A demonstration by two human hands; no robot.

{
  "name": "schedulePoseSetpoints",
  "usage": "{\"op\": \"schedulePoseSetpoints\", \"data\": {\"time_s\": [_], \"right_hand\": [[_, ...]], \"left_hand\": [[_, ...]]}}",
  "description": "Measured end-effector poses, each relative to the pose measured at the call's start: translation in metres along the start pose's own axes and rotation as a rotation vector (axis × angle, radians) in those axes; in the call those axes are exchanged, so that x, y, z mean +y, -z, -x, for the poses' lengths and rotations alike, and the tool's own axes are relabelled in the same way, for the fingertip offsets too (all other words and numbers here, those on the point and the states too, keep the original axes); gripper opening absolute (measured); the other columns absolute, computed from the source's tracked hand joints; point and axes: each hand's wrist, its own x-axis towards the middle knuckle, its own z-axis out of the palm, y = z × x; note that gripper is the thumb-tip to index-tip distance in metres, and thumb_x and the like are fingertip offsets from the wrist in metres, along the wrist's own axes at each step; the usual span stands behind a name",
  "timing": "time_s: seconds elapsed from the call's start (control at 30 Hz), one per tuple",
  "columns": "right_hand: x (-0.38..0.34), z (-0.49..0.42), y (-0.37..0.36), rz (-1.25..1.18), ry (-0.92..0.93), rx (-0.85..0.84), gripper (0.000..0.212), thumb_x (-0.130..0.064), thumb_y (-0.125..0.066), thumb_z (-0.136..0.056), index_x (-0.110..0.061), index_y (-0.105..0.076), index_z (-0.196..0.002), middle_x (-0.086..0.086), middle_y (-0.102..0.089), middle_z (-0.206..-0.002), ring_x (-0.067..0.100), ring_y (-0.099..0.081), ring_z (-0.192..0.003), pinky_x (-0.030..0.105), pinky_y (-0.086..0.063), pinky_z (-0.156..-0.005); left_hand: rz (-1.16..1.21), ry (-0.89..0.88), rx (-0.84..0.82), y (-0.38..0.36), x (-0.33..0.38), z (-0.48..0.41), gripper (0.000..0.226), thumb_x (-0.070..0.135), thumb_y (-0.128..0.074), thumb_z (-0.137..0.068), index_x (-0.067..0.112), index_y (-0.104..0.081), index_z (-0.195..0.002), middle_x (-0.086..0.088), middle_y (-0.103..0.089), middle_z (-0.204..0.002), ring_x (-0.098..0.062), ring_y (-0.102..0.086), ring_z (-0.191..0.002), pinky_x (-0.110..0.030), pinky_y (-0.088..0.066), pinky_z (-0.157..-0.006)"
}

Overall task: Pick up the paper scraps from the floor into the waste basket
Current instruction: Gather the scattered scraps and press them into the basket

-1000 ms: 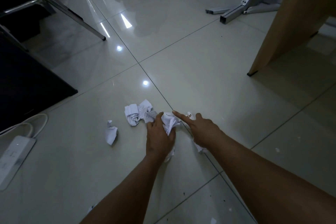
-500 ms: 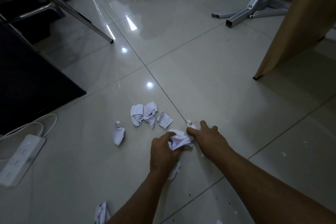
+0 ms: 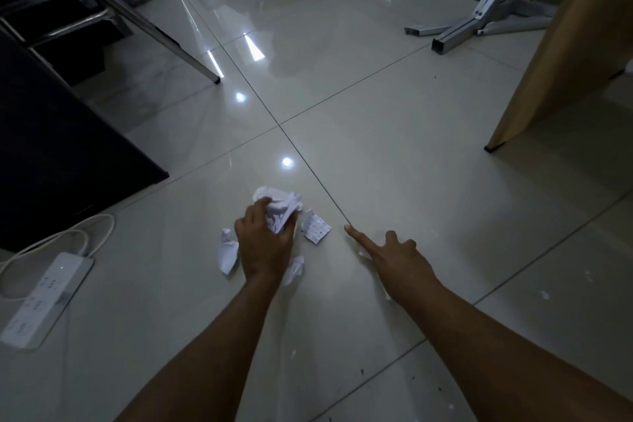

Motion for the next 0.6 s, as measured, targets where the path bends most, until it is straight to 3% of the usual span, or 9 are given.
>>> {"op": "schedulePoseSetpoints", "data": {"time_s": [0.07,0.17,0.27,0.37,0.47,0.6], "right_hand": [[0.0,-0.001,0.0,-0.006,-0.006,-0.004,0.094,-0.014,-0.055,-0.094,-0.052,0.013,-0.145,0.013,-0.038,-0.121,0.033,-0.048,-0.099,0.035,-0.043,-0.066],[0.001,-0.003,-0.004,0.005,-0.007,-0.005,0.103,-0.007,-0.058,-0.09,-0.054,0.017,-0.143,0.012,-0.038,-0.12,0.033,-0.048,-0.097,0.036,-0.046,-0.066],[0.003,-0.005,-0.007,0.013,0.009,0.018,0.092,-0.009,-0.05,-0.095,-0.053,0.013,-0.145,0.013,-0.039,-0.12,0.033,-0.049,-0.094,0.036,-0.044,-0.066],[0.006,-0.004,-0.004,-0.003,0.02,0.0,0.083,-0.014,-0.048,-0.097,-0.049,0.008,-0.148,0.014,-0.038,-0.123,0.034,-0.048,-0.098,0.037,-0.045,-0.07],[0.006,0.0,-0.002,-0.008,0.022,-0.016,0.087,-0.012,-0.052,-0.095,-0.049,0.006,-0.148,0.014,-0.036,-0.128,0.034,-0.047,-0.103,0.037,-0.047,-0.076],[0.005,0.007,-0.004,0.002,0.002,-0.043,0.101,-0.002,-0.06,-0.086,-0.049,0.004,-0.149,0.014,-0.035,-0.132,0.034,-0.044,-0.108,0.034,-0.045,-0.075]], "left_hand": [[-0.12,-0.009,-0.009,-0.007,0.008,-0.013,0.047,0.052,-0.066,-0.081,0.019,-0.055,-0.113,-0.002,-0.058,-0.106,-0.027,-0.052,-0.099,-0.024,-0.034,-0.079],[-0.265,0.058,-0.136,-0.019,0.014,-0.024,0.061,0.067,-0.057,-0.079,0.02,-0.052,-0.117,-0.006,-0.045,-0.116,-0.031,-0.045,-0.108,-0.034,-0.045,-0.075],[-0.363,0.078,-0.307,-0.029,0.011,-0.024,0.073,0.077,-0.055,-0.071,0.022,-0.05,-0.118,-0.008,-0.029,-0.127,-0.035,-0.041,-0.114,-0.039,-0.045,-0.082],[-0.423,0.07,-0.36,-0.035,0.003,-0.015,0.085,0.084,-0.057,-0.061,0.027,-0.045,-0.123,-0.012,-0.017,-0.142,-0.038,-0.03,-0.124,-0.044,-0.046,-0.091],[-0.473,0.059,-0.364,-0.036,0.001,-0.005,0.075,0.077,-0.053,-0.073,0.028,-0.043,-0.128,-0.016,-0.03,-0.137,-0.036,-0.031,-0.12,-0.039,-0.041,-0.089],[-0.434,0.054,-0.352,-0.034,0.016,0.022,0.045,0.042,-0.055,-0.087,0.024,-0.046,-0.127,-0.017,-0.041,-0.123,-0.035,-0.038,-0.106,-0.034,-0.032,-0.083]]}}
